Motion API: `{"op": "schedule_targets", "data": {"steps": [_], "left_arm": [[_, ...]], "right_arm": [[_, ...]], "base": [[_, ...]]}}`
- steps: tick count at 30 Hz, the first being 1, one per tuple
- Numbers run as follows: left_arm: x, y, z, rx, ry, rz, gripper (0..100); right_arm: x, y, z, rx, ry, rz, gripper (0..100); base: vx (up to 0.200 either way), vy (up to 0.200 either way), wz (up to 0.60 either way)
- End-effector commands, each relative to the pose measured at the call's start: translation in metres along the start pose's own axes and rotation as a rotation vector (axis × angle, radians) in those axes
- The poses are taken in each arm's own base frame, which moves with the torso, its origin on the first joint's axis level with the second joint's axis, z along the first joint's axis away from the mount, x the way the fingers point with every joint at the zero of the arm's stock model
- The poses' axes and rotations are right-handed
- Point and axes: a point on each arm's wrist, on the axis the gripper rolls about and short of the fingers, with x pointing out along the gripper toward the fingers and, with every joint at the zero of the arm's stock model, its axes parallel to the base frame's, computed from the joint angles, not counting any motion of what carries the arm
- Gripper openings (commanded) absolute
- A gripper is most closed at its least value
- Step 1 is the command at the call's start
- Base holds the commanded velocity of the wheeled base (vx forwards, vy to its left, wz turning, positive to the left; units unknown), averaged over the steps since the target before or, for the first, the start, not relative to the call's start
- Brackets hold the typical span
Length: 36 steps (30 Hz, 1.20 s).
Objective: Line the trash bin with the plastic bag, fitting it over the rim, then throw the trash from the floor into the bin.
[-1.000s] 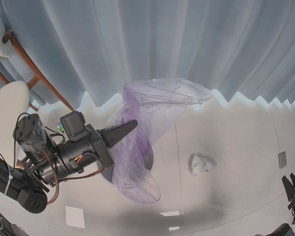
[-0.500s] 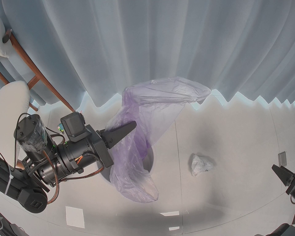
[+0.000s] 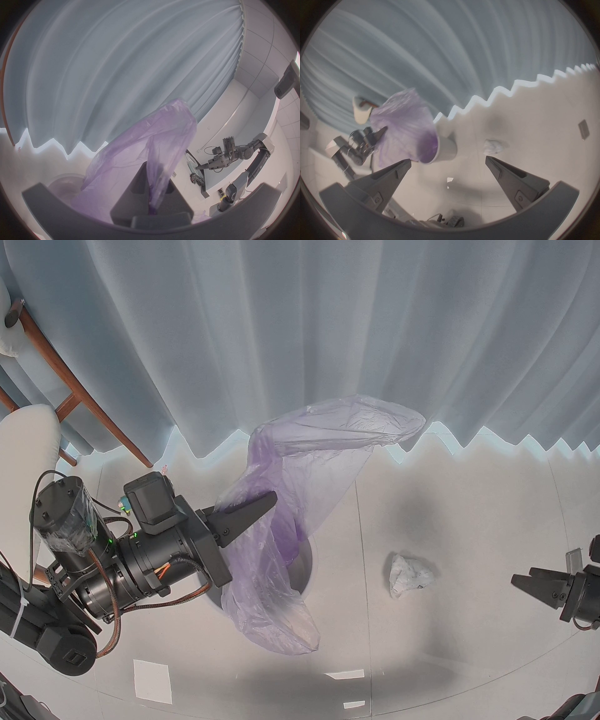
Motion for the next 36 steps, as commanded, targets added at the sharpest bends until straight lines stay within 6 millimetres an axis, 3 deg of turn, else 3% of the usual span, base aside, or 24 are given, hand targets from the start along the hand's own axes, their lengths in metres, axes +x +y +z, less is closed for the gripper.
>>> {"op": "schedule_targets", "data": {"steps": [1,7,11,15,18,25,26,28,31,36], "left_arm": [[0.003,0.001,-0.005,0.01,0.016,0.003,0],[0.004,0.001,-0.009,0.013,0.028,0.005,0],[0.005,0.003,-0.012,0.011,0.038,0.007,0],[0.004,0.006,-0.012,0.01,0.041,0.021,0],[0.002,0.01,-0.008,0.017,0.027,0.038,0],[-0.001,0.005,-0.003,0.038,0.013,0.029,0],[-0.001,0.006,-0.002,0.045,0.006,0.03,0],[-0.002,0.007,-0.002,0.043,0.011,0.036,0],[-0.011,0.007,-0.008,0.032,0.036,0.051,0],[-0.016,0.011,-0.003,0.043,0.029,0.067,0]], "right_arm": [[0.026,0.002,0.004,-0.068,0.132,0.091,100],[0.059,-0.015,0.001,-0.124,0.219,-0.108,100],[0.068,-0.022,-0.002,-0.12,0.244,-0.208,100],[0.087,-0.023,0.009,-0.126,0.188,-0.198,100],[0.105,-0.026,0.005,-0.123,0.176,-0.181,100],[0.141,-0.01,0.001,-0.1,0.108,-0.106,100],[0.163,-0.005,0.008,-0.06,0.043,-0.085,100],[0.186,-0.003,0.011,-0.02,0.015,-0.072,100],[0.211,-0.007,0.012,-0.014,0.014,-0.099,100],[0.215,-0.008,0.012,-0.005,0.003,-0.119,100]], "base": [[0.0,0.0,0.0],[0.0,0.0,0.0],[0.0,0.0,0.0],[0.0,0.0,0.0],[0.0,0.0,0.0],[0.0,0.0,0.0],[0.0,0.0,0.0],[0.0,0.0,0.0],[0.067,0.0,0.0],[0.2,0.0,0.0]]}}
